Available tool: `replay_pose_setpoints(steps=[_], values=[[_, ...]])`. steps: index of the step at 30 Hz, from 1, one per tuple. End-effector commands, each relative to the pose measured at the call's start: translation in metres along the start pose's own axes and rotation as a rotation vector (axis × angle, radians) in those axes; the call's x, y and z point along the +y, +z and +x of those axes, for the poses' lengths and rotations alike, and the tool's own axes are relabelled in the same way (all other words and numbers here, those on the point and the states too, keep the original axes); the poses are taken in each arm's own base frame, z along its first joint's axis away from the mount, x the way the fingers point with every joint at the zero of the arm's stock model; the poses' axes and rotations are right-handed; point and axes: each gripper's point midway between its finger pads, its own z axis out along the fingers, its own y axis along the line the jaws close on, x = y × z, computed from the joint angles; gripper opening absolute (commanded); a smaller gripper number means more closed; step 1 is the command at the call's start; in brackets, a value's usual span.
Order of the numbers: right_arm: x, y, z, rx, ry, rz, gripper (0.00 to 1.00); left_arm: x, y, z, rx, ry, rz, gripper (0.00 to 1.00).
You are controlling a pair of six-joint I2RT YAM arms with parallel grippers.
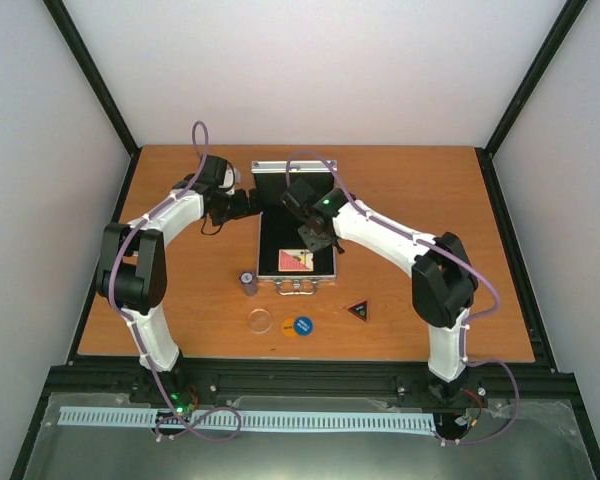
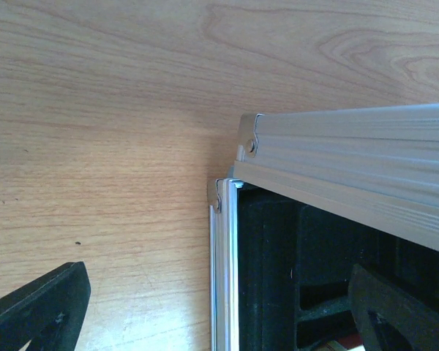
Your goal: Pack up texas hold em set
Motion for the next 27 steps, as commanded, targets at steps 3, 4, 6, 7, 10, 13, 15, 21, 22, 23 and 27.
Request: replay_pose_setpoints(steps=[3, 4, 6, 7, 10, 13, 15, 21, 22, 23, 27], values=[[-0.017, 0.014, -0.049, -0.204, 0.079, 0.14, 0.03, -0.003, -0.011, -0.002, -0.017, 0.028, 0.002, 1.0], [-0.018, 0.017, -0.051, -0.214, 0.084, 0.147, 0.03, -0.002, -0.01, -0.002, -0.015, 0.031, 0.001, 1.0], [-0.022, 0.021, -0.053, -0.235, 0.095, 0.175, 0.03, -0.002, -0.009, 0.0, -0.009, 0.029, 0.001, 1.0], [-0.025, 0.024, -0.052, -0.244, 0.099, 0.195, 0.03, -0.001, -0.008, 0.0, -0.009, 0.028, 0.001, 1.0], [-0.035, 0.034, -0.051, -0.266, 0.13, 0.245, 0.03, -0.001, -0.006, 0.001, -0.004, 0.024, 0.006, 1.0], [-0.038, 0.045, -0.05, -0.284, 0.155, 0.242, 0.03, -0.001, -0.005, 0.003, 0.0, 0.024, 0.005, 1.0], [-0.036, 0.052, -0.05, -0.29, 0.16, 0.232, 0.03, 0.0, -0.005, 0.003, 0.002, 0.026, 0.003, 1.0], [-0.031, 0.058, -0.055, -0.312, 0.175, 0.219, 0.03, 0.001, -0.005, 0.005, 0.006, 0.025, 0.001, 1.0], [-0.032, 0.056, -0.056, -0.317, 0.179, 0.218, 0.03, 0.001, -0.005, 0.005, 0.006, 0.026, 0.0, 1.0], [-0.032, 0.052, -0.059, -0.324, 0.181, 0.215, 0.03, 0.001, -0.004, 0.006, 0.009, 0.025, -0.001, 1.0], [-0.033, 0.046, -0.062, -0.344, 0.178, 0.209, 0.03, 0.002, -0.003, 0.007, 0.011, 0.02, -0.001, 1.0]])
